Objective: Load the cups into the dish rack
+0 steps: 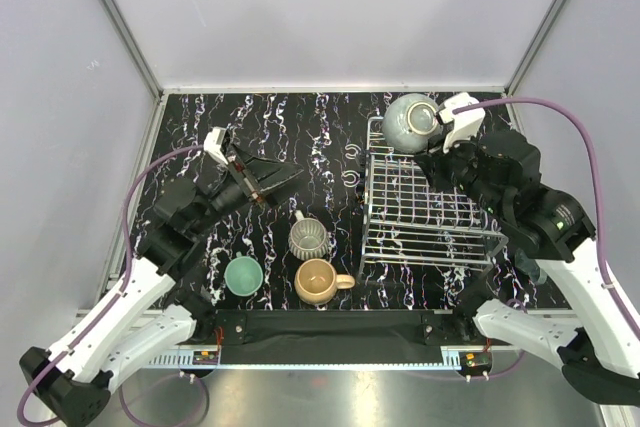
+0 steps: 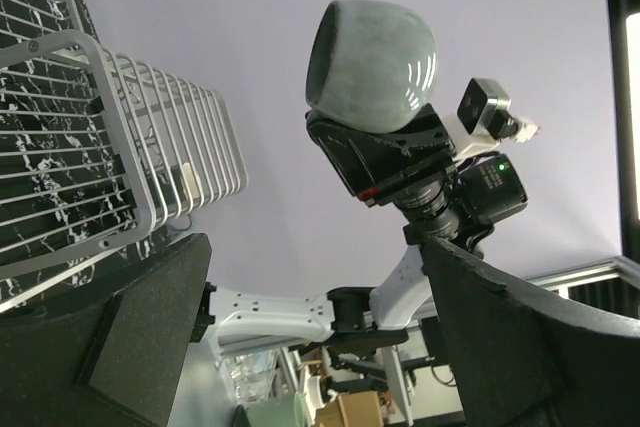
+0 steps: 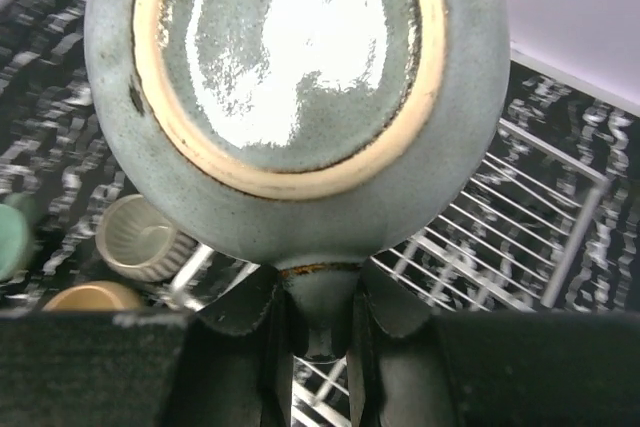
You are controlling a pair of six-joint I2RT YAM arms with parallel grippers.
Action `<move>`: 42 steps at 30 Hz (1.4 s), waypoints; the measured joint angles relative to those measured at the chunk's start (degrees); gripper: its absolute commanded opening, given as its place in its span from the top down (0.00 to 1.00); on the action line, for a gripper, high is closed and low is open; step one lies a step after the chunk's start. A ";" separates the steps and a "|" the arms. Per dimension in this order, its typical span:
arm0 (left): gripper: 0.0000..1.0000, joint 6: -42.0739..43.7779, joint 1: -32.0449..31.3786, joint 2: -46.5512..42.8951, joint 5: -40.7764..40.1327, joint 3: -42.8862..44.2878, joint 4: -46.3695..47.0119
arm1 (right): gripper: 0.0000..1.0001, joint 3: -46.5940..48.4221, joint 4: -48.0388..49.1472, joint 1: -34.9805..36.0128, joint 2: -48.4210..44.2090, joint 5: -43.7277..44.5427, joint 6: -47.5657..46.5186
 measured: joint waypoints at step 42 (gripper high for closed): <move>0.10 12.92 0.74 8.11 13.92 0.70 -1.51 | 1.00 12.35 0.83 -51.15 38.58 -33.73 -4.90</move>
